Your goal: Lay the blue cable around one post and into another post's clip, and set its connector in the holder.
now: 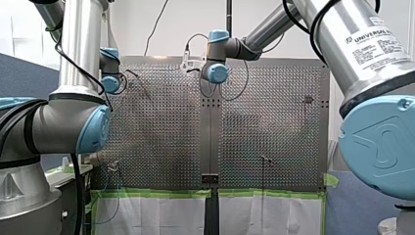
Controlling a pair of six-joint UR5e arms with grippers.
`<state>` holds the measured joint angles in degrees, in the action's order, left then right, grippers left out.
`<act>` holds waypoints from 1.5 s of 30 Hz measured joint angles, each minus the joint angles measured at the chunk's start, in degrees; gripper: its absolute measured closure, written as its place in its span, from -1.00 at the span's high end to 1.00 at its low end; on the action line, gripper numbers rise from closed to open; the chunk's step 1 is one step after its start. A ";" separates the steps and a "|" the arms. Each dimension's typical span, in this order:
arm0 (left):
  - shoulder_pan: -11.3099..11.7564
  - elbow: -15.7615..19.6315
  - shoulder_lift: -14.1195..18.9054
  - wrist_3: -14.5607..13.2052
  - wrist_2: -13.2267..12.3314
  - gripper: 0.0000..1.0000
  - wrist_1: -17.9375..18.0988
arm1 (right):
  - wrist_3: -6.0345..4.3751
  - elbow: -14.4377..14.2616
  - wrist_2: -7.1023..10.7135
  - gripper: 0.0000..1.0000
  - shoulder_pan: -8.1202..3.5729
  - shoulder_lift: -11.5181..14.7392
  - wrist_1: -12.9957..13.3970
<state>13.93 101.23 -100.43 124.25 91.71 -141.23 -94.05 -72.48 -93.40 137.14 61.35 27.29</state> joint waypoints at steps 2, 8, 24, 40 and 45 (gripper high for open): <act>-0.12 0.01 -0.04 -0.01 -0.15 -0.86 0.04 | -0.14 0.00 0.06 -1.00 -0.19 -0.14 0.15; -0.29 0.01 -0.05 0.02 -0.13 -0.86 -0.07 | -0.35 0.11 0.13 -1.00 -0.66 -0.71 -0.09; -0.68 0.06 -0.09 0.02 0.12 -0.69 -0.29 | -0.50 0.11 0.13 -1.00 -1.42 -1.17 -0.63; -1.38 0.07 -0.11 -0.06 0.52 0.97 -0.73 | -0.44 0.09 -0.02 -1.00 -1.97 -3.57 -1.65; -1.57 0.07 -0.10 -0.07 0.52 0.97 -0.75 | -0.46 0.03 -0.08 -1.00 -2.80 -4.06 -2.77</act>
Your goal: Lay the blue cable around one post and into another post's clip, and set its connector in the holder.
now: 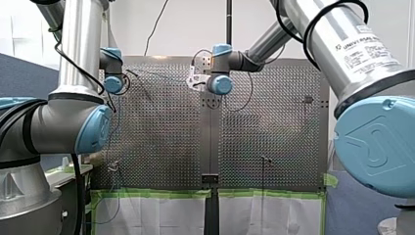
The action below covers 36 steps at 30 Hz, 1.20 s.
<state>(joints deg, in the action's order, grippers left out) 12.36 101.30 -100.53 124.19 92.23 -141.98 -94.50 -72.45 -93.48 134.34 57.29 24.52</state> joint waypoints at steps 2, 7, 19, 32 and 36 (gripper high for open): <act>-0.04 0.00 -0.01 0.00 0.00 0.97 -0.01 | 0.06 -0.03 -0.02 -1.00 -0.23 -0.12 -0.84; -0.17 0.00 -0.02 0.00 0.01 0.97 -0.06 | 0.20 -1.01 -0.11 -1.00 -0.50 -0.32 -1.74; -0.43 0.71 -0.04 -0.06 0.77 0.97 -0.89 | -0.05 -7.03 -0.43 -1.00 -0.88 -0.38 2.30; -0.47 0.88 -0.05 -0.09 1.21 0.97 -1.03 | -0.50 -12.99 -1.91 -1.00 -1.29 -0.38 5.82; -0.46 0.88 -0.05 -0.09 1.23 0.97 -0.97 | -0.73 -14.75 -2.95 -1.00 -1.45 -0.39 7.52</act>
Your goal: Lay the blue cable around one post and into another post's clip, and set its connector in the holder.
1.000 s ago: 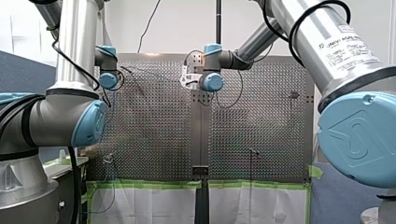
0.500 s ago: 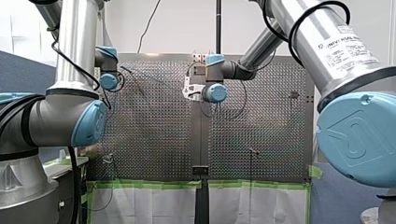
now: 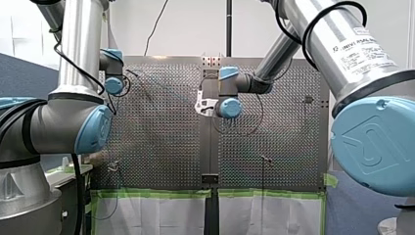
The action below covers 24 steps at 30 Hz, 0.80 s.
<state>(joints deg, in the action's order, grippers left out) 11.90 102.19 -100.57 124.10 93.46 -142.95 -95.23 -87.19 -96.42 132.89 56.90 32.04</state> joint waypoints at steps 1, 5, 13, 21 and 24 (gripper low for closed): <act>-0.01 0.00 0.00 0.00 0.00 0.97 0.00 | 0.00 -0.55 -0.46 -1.00 -0.02 0.00 0.52; -0.01 0.00 0.00 0.00 0.01 0.97 -0.04 | -0.07 -2.35 -1.54 -1.00 -0.01 -0.03 2.33; -0.05 0.01 -0.02 0.00 0.00 0.97 -0.06 | -0.59 -6.24 -4.23 -1.00 -0.19 0.01 5.84; -0.06 0.01 -0.04 0.00 0.01 0.97 0.08 | -2.36 -10.21 -6.84 -1.00 -1.37 -0.01 9.76; -0.06 0.01 -0.04 0.00 0.01 0.97 0.05 | -2.36 -11.76 -7.56 -1.00 -1.70 -0.03 11.31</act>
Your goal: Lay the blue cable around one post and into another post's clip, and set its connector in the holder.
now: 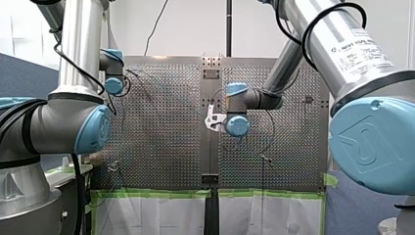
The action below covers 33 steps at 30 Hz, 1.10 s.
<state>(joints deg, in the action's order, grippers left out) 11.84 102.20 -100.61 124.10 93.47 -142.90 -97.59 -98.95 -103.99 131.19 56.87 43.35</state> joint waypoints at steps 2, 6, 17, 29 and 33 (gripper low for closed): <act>0.00 0.00 0.00 0.00 0.00 0.97 0.00 | -0.02 -1.04 -0.72 -1.00 -0.23 -0.01 1.05; 0.00 0.00 0.00 0.00 0.00 0.97 -0.01 | -0.02 -2.94 -2.43 -1.00 -0.82 -0.02 2.96; 0.00 0.00 0.02 0.00 0.00 0.97 -0.10 | 0.37 -8.40 -6.96 -1.00 -3.03 -0.04 8.42; 0.00 0.00 0.00 0.00 0.00 0.97 -0.03 | 0.66 -14.75 -11.24 -1.00 -5.27 -0.09 14.43; 0.00 0.00 -0.02 0.00 -0.01 0.97 -0.03 | 0.94 -16.99 -12.41 -1.00 -5.89 -0.10 16.51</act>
<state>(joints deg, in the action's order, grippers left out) 11.84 102.20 -100.63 124.10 93.46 -142.92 -96.65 -115.93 -116.40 125.30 56.76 59.86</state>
